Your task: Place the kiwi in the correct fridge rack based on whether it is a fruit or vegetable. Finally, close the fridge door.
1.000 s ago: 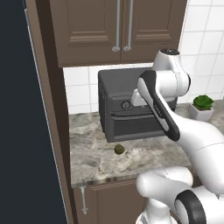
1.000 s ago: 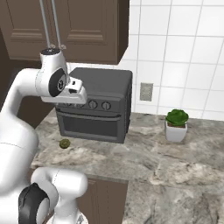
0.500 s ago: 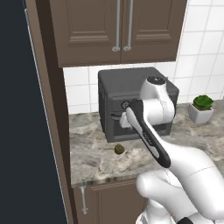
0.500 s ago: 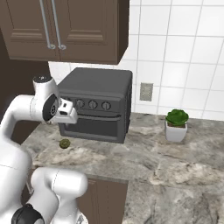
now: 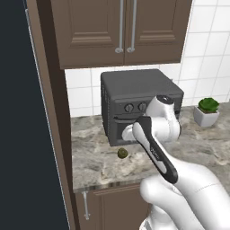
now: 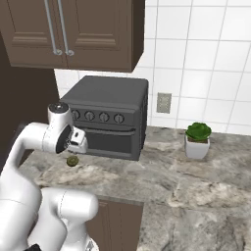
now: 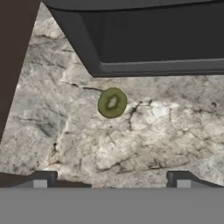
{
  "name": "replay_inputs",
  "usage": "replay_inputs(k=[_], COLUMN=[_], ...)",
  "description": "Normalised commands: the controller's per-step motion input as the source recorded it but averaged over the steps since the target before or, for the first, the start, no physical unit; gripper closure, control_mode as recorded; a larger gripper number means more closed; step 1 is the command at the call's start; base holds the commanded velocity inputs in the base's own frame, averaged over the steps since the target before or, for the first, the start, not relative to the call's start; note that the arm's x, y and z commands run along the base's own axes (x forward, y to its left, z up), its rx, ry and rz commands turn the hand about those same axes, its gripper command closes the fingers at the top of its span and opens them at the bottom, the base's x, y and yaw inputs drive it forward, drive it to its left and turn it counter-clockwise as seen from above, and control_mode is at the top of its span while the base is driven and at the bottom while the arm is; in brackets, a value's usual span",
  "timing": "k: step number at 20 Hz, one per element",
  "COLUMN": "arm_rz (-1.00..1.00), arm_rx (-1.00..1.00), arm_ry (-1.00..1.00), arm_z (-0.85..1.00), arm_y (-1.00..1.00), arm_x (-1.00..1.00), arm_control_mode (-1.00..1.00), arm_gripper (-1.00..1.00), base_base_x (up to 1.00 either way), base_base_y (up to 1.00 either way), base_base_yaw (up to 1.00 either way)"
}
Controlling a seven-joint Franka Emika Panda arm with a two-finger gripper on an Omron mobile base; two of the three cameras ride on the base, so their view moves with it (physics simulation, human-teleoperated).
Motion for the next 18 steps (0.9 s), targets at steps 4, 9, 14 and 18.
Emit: replay_inputs(k=[4,9,14,18], arm_rz=[-0.02,-0.01,0.00,0.00], arm_rx=[0.00,0.00,0.00,0.00], arm_ry=[0.00,0.01,0.02,0.01], arm_z=[-0.47,-0.53,-0.38,-0.20], arm_y=[0.02,0.14,0.29,0.16], arm_x=[0.01,0.21,0.31,0.30], arm_control_mode=[-1.00,-1.00,-1.00,-1.00], arm_gripper=[-1.00,-1.00,-1.00,-1.00], base_base_x=[0.00,0.00,0.00,0.00], base_base_y=[0.00,0.00,0.00,0.00], base_base_yaw=[0.00,0.00,0.00,0.00])
